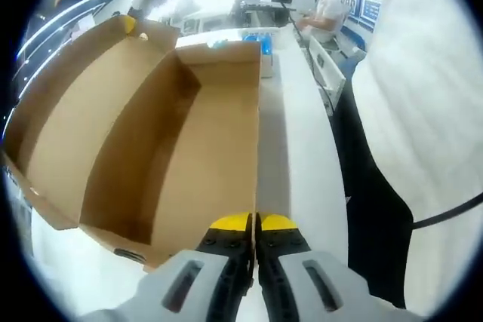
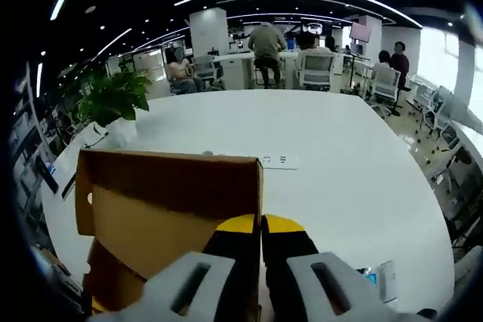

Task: Operate the shoe box by opening the lid, removing the specified soft item, and placing it in the target area until the item is outside and the box remains undamaged.

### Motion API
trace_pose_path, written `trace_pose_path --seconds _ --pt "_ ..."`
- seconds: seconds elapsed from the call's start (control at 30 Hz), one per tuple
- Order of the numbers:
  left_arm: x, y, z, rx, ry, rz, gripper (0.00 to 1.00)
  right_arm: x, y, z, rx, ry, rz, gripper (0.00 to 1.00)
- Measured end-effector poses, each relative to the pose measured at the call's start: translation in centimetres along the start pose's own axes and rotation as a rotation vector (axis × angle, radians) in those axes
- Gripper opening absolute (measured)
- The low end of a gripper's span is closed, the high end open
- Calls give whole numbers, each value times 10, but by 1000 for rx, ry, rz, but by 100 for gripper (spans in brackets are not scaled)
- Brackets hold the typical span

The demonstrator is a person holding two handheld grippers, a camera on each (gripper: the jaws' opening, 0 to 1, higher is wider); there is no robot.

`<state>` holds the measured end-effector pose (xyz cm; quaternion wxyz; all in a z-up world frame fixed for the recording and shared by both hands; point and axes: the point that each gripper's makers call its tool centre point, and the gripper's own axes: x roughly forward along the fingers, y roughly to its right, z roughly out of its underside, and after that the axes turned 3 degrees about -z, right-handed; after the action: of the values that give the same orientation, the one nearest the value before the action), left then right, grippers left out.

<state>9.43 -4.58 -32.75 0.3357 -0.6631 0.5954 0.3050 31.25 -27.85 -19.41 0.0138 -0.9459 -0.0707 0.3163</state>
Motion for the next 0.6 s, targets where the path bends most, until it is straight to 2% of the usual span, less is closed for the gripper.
trace_pose_path --seconds 0.23,0.6 --pt "0 -1 0 8 5 -3 1 -7 0 -1 -25 40 3 0" --pt "-1 0 0 19 8 3 1 -17 3 2 -66 37 25 0"
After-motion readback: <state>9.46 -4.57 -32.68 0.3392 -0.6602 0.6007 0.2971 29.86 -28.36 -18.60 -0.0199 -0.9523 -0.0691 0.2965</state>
